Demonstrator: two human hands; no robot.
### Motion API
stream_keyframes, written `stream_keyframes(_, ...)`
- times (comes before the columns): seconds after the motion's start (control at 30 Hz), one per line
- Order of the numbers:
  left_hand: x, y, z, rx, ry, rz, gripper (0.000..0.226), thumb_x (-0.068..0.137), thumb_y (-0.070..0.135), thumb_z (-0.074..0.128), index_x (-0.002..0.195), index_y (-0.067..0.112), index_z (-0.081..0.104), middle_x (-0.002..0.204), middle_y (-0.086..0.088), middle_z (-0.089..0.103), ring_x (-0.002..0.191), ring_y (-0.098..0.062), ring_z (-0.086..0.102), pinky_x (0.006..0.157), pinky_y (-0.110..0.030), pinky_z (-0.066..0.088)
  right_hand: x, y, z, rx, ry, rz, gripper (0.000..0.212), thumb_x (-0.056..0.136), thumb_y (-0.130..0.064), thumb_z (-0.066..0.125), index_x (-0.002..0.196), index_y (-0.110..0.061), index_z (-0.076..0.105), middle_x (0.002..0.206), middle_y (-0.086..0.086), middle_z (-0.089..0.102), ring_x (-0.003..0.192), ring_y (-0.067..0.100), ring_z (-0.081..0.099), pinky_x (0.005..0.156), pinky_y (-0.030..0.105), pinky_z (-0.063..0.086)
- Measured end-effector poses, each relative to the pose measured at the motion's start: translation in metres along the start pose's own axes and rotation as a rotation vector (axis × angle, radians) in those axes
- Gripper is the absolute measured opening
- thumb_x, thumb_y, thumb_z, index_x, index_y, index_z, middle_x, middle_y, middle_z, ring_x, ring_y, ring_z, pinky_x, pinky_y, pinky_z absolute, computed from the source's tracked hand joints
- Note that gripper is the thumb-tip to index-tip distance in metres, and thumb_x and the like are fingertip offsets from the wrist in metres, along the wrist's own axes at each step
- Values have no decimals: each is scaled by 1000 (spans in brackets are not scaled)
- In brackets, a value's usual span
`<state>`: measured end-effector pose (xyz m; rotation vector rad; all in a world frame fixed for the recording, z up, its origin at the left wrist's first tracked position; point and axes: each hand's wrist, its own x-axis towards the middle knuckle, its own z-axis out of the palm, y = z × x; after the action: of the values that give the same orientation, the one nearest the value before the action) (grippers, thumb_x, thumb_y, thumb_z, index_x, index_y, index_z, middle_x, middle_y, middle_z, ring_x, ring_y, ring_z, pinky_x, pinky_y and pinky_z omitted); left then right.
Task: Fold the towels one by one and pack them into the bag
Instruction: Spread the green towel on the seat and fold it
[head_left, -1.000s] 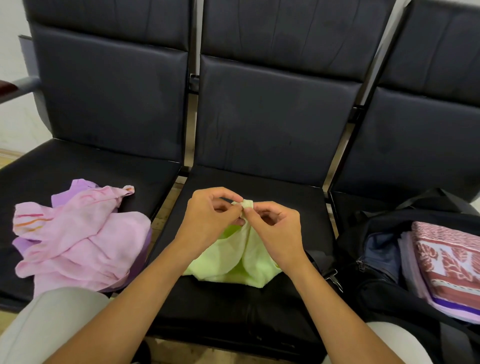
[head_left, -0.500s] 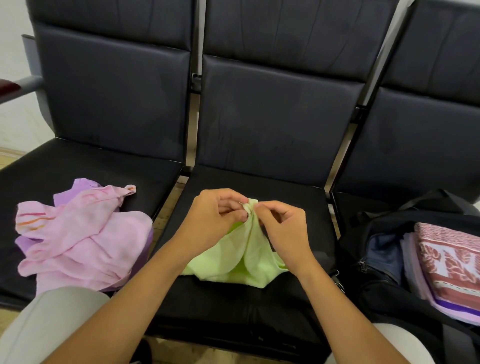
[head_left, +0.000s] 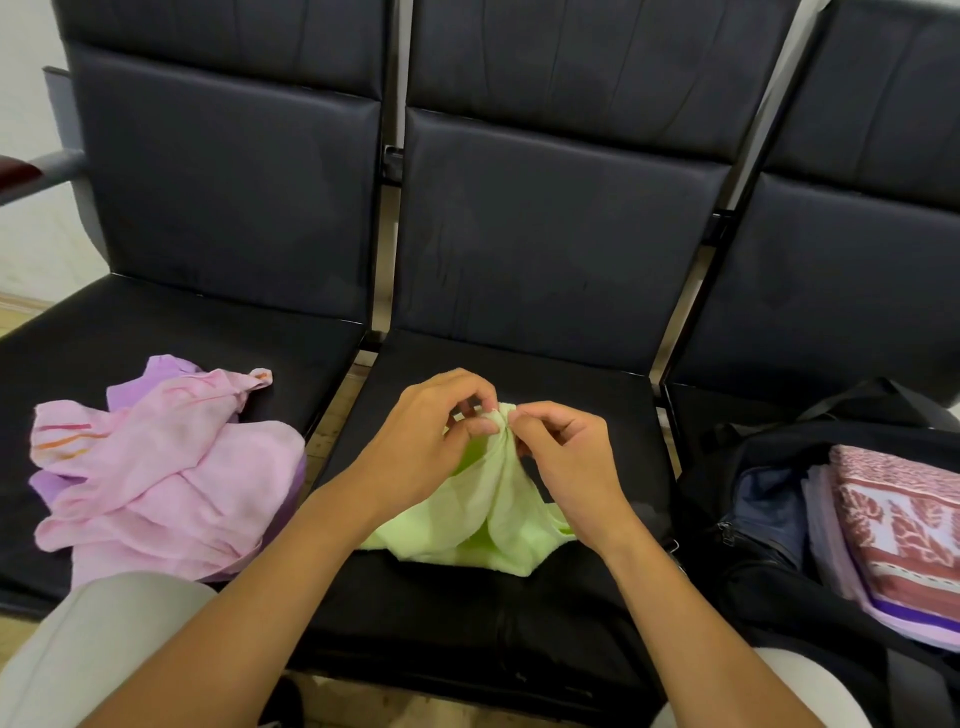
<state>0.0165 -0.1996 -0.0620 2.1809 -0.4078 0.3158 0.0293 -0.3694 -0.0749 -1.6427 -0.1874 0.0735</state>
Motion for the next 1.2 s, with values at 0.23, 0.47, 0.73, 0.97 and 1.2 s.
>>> stream_keyframes(0.23,1,-4,1,11,15,-15,11,88,18,68,91,27,62,91,17,61,91,-3,54,76,-14,40,1,-1,1,-26,13,-27,16,93,-5,62,89,-9,77,83,9,73,75,14,65,71,31,53)
stream_keyframes(0.47,0,-2,-1,-121,-13,-59,14,91,14,66,99,23,58,94,13,66,97,0,62,83,-10,47,1,-1,-2,-48,-151,-66,20,84,-11,77,104,-13,74,96,5,75,93,23,71,85,33,58)
stream_keyframes(0.73,0,-19,-8,273,-273,-259,10,89,31,63,91,27,55,84,9,60,79,-15,60,68,-36,53,6,-4,-9,35,-3,-44,18,89,-2,67,96,-15,76,95,3,76,94,22,71,83,33,58)
stream_keyframes(0.97,8,-22,-25,266,90,-323,3,89,22,67,88,25,65,82,9,63,75,-8,58,64,-21,45,12,-7,-23,38,161,-136,18,94,-2,61,100,-17,70,98,0,76,95,16,71,82,28,56)
stream_keyframes(1.2,13,3,-27,-101,405,-30,17,89,14,68,90,27,58,82,15,59,76,1,56,66,-7,41,15,-9,-34,23,199,-292,18,98,-2,57,107,-17,61,102,-1,72,100,12,69,82,21,53)
